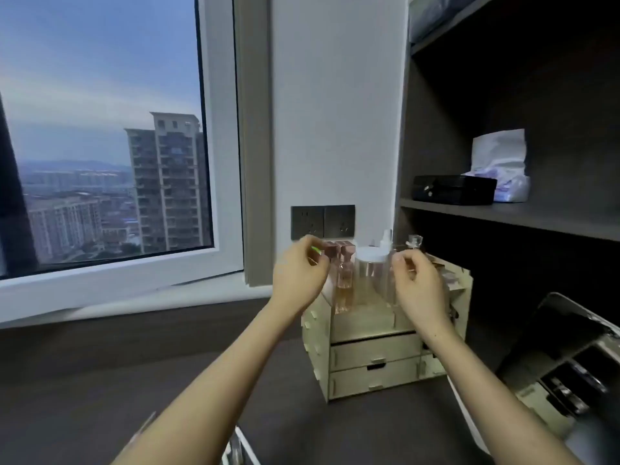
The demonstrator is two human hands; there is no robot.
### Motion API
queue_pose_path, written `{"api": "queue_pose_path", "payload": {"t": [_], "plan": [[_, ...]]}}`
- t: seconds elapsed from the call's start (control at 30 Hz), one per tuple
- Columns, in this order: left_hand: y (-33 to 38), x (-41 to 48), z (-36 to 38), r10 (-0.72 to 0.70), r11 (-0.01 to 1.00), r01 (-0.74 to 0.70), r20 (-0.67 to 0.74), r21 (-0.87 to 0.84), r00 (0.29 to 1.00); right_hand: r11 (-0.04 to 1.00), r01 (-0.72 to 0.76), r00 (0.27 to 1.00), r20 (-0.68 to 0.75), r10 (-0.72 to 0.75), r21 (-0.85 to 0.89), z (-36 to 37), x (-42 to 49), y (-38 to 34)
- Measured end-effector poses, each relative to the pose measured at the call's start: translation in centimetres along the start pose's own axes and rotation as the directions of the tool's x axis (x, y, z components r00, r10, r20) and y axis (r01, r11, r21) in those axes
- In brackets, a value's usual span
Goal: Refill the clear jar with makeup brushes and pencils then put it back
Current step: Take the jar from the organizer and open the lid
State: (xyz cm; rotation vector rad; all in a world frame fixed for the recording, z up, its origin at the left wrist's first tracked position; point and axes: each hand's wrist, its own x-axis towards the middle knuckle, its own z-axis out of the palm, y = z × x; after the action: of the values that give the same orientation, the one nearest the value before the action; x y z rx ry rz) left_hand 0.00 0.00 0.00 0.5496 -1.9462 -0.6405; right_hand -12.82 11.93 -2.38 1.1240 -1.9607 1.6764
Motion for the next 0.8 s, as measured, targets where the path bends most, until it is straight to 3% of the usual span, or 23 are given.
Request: {"api": "queue_pose_path", "payload": {"t": [0.17,0.3,0.47,0.63,0.8], "plan": [[-1.8,1.8,6.7,-0.06,0.986,0.03,0.177,0.166,0.982,0.975,-0.047,0.999,0.014,0.051,-0.219,1.7,3.2,3.0],[-2.8,2.6,9.9,-0.066,0.991,0.049,0.128,0.126,0.99,0.947,-0.038,0.994,0.089,0.07,-0.318,3.4,5.4,4.3],[-4.4,2.4,12.1,-0.095,0.995,0.095,0.039,0.009,0.995,0.958,-0.061,0.993,0.082,0.087,-0.281,5.3,6.2,5.4],[-4.3,2.4,12.4,-0.031,0.998,0.028,0.039,0.063,0.999,0.972,-0.037,0.999,0.009,0.04,-0.233,6.0,5.8,5.3],[-1.2,1.8,10.5,0.14,0.983,-0.143,-0.028,-0.118,0.99,0.988,0.099,0.982,-0.147,-0.116,-0.117,3.1,5.1,0.6]]}}
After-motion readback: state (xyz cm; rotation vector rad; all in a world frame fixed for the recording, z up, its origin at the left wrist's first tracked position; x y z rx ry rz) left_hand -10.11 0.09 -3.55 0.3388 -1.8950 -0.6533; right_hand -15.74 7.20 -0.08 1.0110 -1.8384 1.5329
